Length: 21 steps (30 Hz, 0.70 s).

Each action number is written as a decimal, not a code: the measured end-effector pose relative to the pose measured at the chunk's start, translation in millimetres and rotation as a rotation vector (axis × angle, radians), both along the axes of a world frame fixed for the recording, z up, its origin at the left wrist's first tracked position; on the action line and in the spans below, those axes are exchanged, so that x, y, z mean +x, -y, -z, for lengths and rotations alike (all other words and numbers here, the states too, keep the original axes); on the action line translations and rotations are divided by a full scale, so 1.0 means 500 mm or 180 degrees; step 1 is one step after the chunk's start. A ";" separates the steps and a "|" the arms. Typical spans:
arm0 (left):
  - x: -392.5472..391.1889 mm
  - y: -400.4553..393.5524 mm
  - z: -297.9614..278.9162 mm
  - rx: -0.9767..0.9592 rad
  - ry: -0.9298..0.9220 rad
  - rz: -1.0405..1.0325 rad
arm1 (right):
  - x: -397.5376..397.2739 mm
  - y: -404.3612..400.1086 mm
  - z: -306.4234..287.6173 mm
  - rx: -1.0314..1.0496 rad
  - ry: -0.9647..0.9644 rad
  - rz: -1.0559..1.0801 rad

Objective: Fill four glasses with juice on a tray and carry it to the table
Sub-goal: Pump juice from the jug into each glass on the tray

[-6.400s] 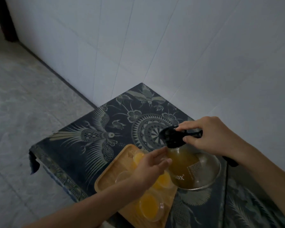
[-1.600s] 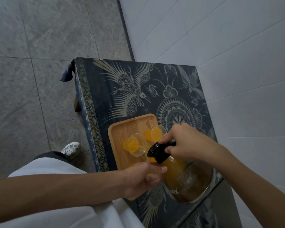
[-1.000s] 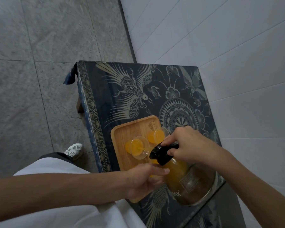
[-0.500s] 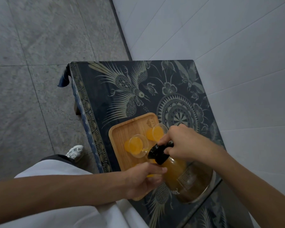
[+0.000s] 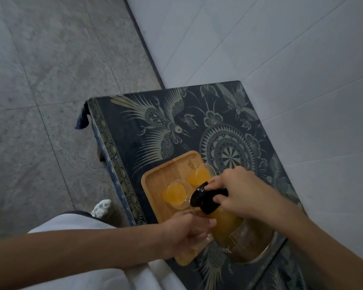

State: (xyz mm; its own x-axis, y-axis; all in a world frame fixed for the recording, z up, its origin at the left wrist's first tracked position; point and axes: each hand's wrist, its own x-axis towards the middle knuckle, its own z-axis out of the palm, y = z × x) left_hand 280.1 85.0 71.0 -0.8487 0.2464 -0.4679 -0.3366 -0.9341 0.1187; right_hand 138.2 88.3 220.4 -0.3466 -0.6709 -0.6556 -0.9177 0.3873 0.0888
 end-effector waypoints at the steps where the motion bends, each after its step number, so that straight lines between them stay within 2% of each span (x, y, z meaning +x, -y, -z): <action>1: 0.002 0.002 0.000 -0.0060 -0.0089 0.0010 | 0.001 -0.008 -0.003 -0.0082 -0.0008 0.0014; 6: 0.003 0.019 -0.021 -0.0693 0.0054 0.0038 | 0.003 -0.062 -0.024 -0.0633 -0.0018 0.0162; 11: -0.010 0.036 -0.045 -0.2102 0.0154 0.0328 | 0.009 -0.136 -0.037 -0.1309 0.0101 0.0632; 17: -0.030 0.026 -0.062 -0.3095 -0.0137 0.0346 | 0.028 -0.246 -0.029 -0.2367 0.0170 0.1342; 21: -0.046 0.005 -0.081 -0.3528 -0.0469 0.0399 | 0.051 -0.327 -0.022 -0.2982 0.0171 0.1773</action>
State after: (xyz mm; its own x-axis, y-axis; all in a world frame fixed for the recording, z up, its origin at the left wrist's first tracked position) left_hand 256.9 82.3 111.7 -0.9122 -0.1557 -0.3789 -0.3350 -0.2488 0.9088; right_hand 163.7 251.9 231.2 -0.7427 -0.6696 0.0107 -0.5865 0.6427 -0.4929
